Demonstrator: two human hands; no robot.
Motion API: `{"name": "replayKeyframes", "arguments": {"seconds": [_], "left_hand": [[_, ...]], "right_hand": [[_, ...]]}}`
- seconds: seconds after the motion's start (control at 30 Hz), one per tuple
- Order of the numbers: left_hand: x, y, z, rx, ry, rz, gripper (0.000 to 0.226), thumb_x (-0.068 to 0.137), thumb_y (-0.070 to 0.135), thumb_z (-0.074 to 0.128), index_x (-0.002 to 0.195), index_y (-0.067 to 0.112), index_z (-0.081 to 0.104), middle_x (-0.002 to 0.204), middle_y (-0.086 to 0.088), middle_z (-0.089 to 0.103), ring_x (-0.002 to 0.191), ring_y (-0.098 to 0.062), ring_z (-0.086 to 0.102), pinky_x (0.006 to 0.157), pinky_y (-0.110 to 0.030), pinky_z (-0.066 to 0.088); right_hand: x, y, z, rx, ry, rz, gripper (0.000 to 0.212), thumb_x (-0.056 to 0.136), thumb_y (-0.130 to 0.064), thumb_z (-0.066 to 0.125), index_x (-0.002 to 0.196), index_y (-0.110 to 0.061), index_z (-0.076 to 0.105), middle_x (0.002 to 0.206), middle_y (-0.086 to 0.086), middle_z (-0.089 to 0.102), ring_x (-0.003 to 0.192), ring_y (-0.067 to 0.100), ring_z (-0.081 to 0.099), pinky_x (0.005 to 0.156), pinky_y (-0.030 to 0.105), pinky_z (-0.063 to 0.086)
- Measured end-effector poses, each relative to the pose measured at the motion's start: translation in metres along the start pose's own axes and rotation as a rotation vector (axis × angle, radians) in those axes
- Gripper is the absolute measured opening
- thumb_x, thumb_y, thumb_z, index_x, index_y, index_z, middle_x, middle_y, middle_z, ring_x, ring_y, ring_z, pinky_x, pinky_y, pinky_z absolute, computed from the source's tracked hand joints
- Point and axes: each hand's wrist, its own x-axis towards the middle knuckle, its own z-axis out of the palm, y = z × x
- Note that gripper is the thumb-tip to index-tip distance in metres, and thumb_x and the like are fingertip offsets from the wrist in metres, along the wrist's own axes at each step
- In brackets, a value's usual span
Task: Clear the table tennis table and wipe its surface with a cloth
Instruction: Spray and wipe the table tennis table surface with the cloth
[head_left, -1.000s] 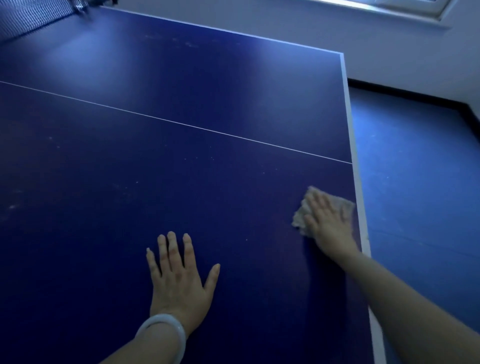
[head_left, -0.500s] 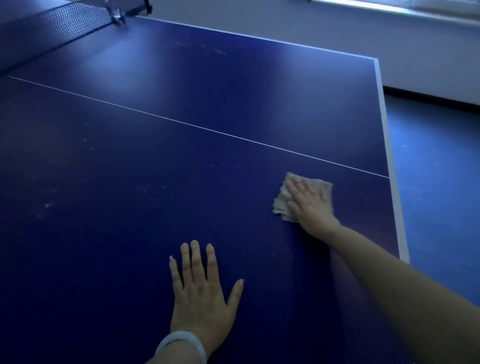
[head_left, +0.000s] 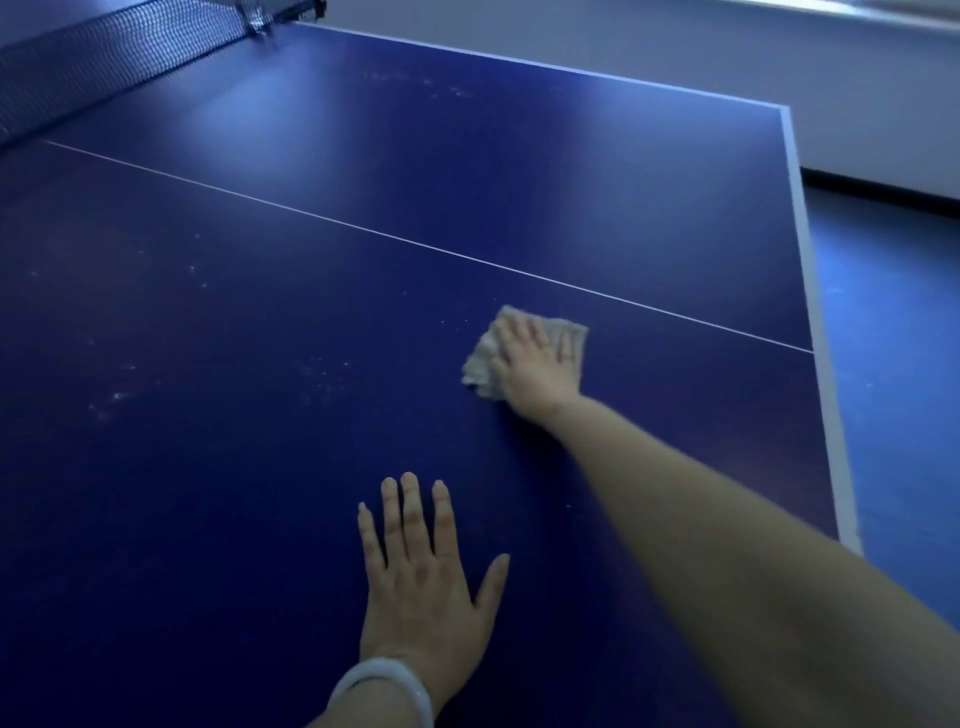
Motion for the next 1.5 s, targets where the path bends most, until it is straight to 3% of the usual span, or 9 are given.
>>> {"name": "replayKeyframes", "arguments": {"seconds": [0.13, 0.27, 0.37, 0.43, 0.6, 0.97, 1.07, 1.3, 1.5], "left_hand": [[0.000, -0.001, 0.002, -0.016, 0.004, 0.004, 0.094, 0.092, 0.069, 0.003, 0.142, 0.000, 0.044, 0.149, -0.027, 0.036, 0.142, -0.042, 0.029, 0.109, -0.063, 0.028], [0.000, -0.002, 0.004, -0.015, -0.002, 0.009, 0.091, 0.090, 0.069, 0.013, 0.145, 0.001, 0.039, 0.152, -0.027, 0.031, 0.145, -0.042, 0.022, 0.113, -0.063, 0.024], [-0.001, -0.002, 0.008, 0.036, -0.023, 0.003, 0.095, 0.087, 0.072, 0.004, 0.153, 0.006, 0.020, 0.159, -0.024, 0.012, 0.149, -0.038, 0.001, 0.118, -0.060, 0.006], [0.000, -0.003, 0.009, 0.027, -0.008, 0.002, 0.096, 0.086, 0.073, 0.000, 0.154, 0.007, 0.015, 0.160, -0.022, 0.008, 0.149, -0.036, -0.004, 0.119, -0.059, 0.002], [0.000, -0.004, 0.009, 0.028, -0.017, -0.001, 0.100, 0.080, 0.074, -0.012, 0.155, 0.009, 0.003, 0.161, -0.021, -0.002, 0.148, -0.035, -0.013, 0.118, -0.057, -0.006], [0.000, -0.004, 0.012, 0.018, 0.014, -0.009, 0.097, 0.082, 0.075, -0.009, 0.155, 0.011, -0.002, 0.161, -0.020, -0.006, 0.147, -0.035, -0.017, 0.117, -0.056, -0.011], [0.001, -0.004, 0.012, 0.027, 0.025, -0.003, 0.096, 0.083, 0.074, -0.007, 0.155, 0.010, -0.001, 0.161, -0.020, -0.004, 0.148, -0.035, -0.015, 0.117, -0.056, -0.011], [0.000, -0.004, 0.013, 0.021, 0.039, 0.004, 0.096, 0.082, 0.073, -0.010, 0.154, 0.009, -0.004, 0.161, -0.021, -0.009, 0.147, -0.036, -0.019, 0.117, -0.057, -0.010], [0.001, -0.004, 0.013, 0.002, 0.051, 0.004, 0.095, 0.085, 0.072, -0.005, 0.154, 0.008, 0.003, 0.160, -0.023, 0.001, 0.148, -0.039, -0.012, 0.117, -0.059, -0.007]], "right_hand": [[-0.028, 0.056, -0.001, -0.100, 0.003, -0.097, 0.056, 0.105, -0.042, 0.019, 0.156, -0.030, 0.001, 0.163, -0.009, -0.010, 0.150, 0.011, -0.010, 0.118, 0.045, -0.011], [-0.067, 0.166, -0.027, -0.011, 0.124, 0.436, 0.055, 0.105, -0.036, 0.021, 0.157, -0.025, 0.007, 0.163, -0.008, -0.009, 0.151, 0.015, -0.006, 0.120, 0.052, -0.001], [-0.097, 0.171, -0.020, 0.049, 0.218, 0.702, 0.056, 0.103, -0.038, 0.017, 0.157, -0.026, 0.005, 0.164, -0.004, -0.006, 0.151, 0.020, -0.003, 0.119, 0.056, -0.004], [-0.108, 0.136, -0.006, 0.027, 0.229, 0.585, 0.055, 0.104, -0.036, 0.022, 0.157, -0.025, 0.008, 0.165, -0.003, -0.003, 0.151, 0.020, 0.000, 0.119, 0.055, 0.000], [-0.159, 0.068, 0.034, -0.154, 0.065, -0.201, 0.057, 0.102, -0.049, 0.008, 0.155, -0.031, 0.003, 0.160, -0.014, -0.010, 0.148, 0.006, -0.016, 0.119, 0.041, -0.017], [-0.093, 0.220, -0.036, 0.069, 0.200, 0.686, 0.058, 0.102, -0.038, 0.023, 0.157, -0.025, 0.010, 0.164, -0.004, -0.001, 0.151, 0.022, 0.001, 0.119, 0.055, -0.005], [-0.070, 0.182, -0.033, 0.080, 0.163, 0.636, 0.058, 0.102, -0.040, 0.021, 0.157, -0.025, 0.007, 0.164, -0.003, -0.003, 0.151, 0.024, 0.001, 0.119, 0.054, -0.008], [-0.139, 0.051, 0.034, -0.107, 0.096, -0.127, 0.056, 0.104, -0.045, 0.018, 0.155, -0.031, 0.004, 0.161, -0.013, -0.007, 0.149, 0.008, -0.013, 0.119, 0.042, -0.016], [-0.236, 0.110, 0.037, -0.039, 0.199, 0.498, 0.056, 0.101, -0.044, 0.008, 0.155, -0.032, -0.004, 0.160, -0.012, -0.019, 0.146, 0.008, -0.020, 0.119, 0.047, -0.014]]}}
